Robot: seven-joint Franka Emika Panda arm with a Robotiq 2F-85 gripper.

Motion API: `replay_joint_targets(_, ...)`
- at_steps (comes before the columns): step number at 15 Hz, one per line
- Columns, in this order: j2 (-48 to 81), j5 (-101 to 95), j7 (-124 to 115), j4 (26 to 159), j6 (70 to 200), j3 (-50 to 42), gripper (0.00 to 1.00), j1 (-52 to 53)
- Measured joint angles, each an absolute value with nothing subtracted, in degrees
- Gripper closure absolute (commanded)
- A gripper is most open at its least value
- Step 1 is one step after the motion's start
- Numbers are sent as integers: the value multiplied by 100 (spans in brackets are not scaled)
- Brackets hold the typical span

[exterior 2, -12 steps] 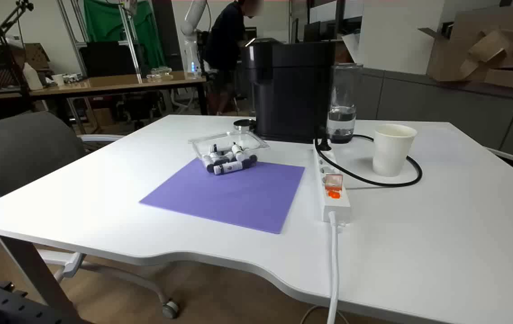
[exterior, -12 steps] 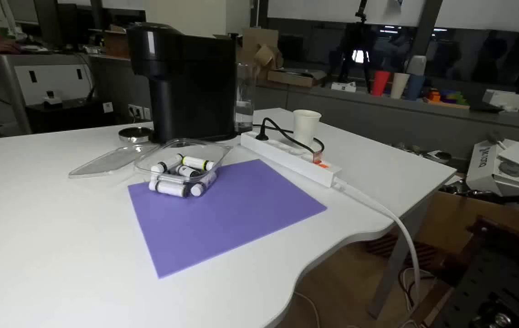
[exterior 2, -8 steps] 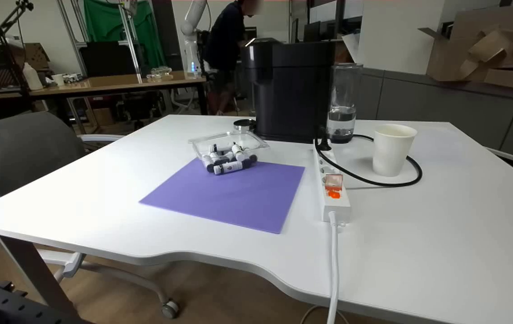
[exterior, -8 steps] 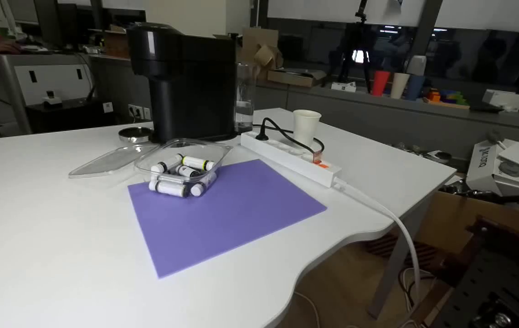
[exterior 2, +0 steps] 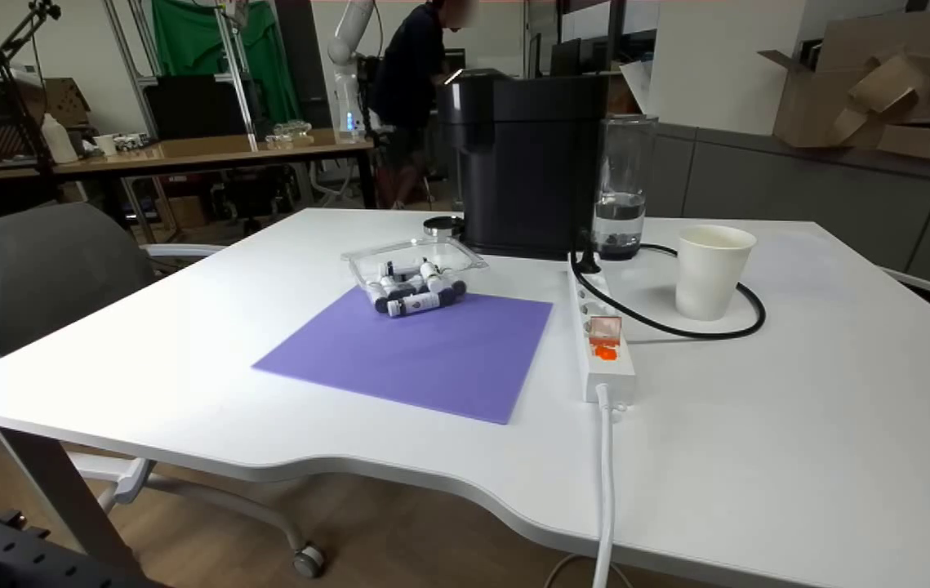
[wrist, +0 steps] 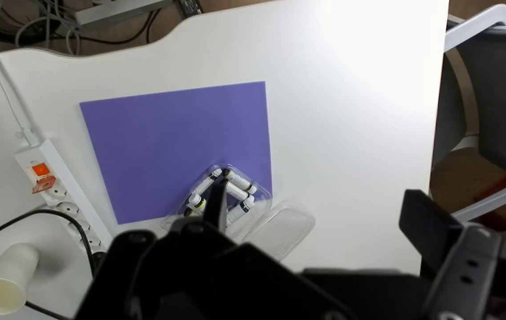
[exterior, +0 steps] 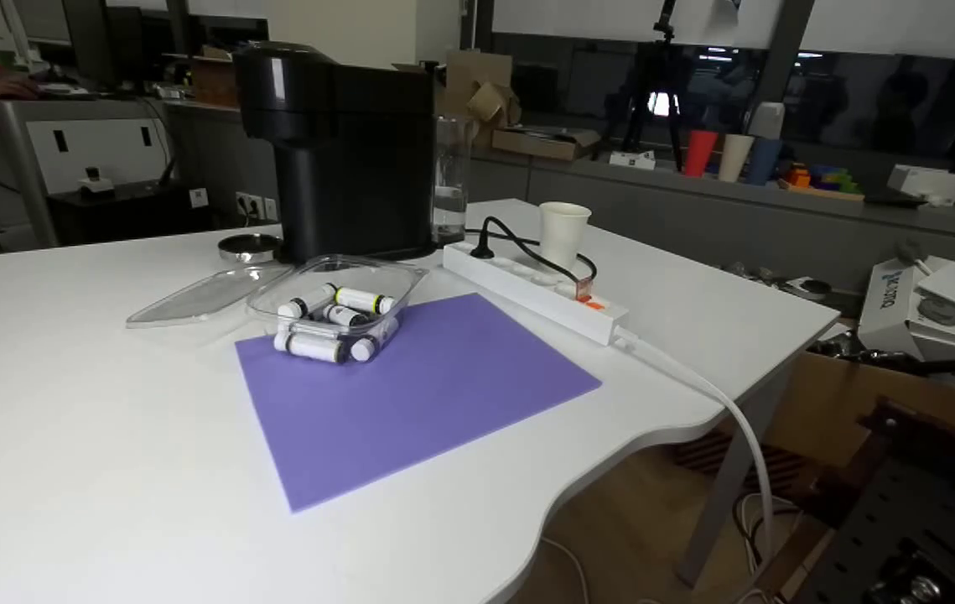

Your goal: Remove one bottle from the box and put it on the table

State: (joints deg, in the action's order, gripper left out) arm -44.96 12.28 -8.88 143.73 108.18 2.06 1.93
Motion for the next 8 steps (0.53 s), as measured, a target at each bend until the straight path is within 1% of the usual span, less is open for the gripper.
replay_joint_targets(3,-4471,1228,-869,14380,10946,209,0,156)
replay_joint_targets(8,-3967,964,-658,14379,11783,116,0,-195)
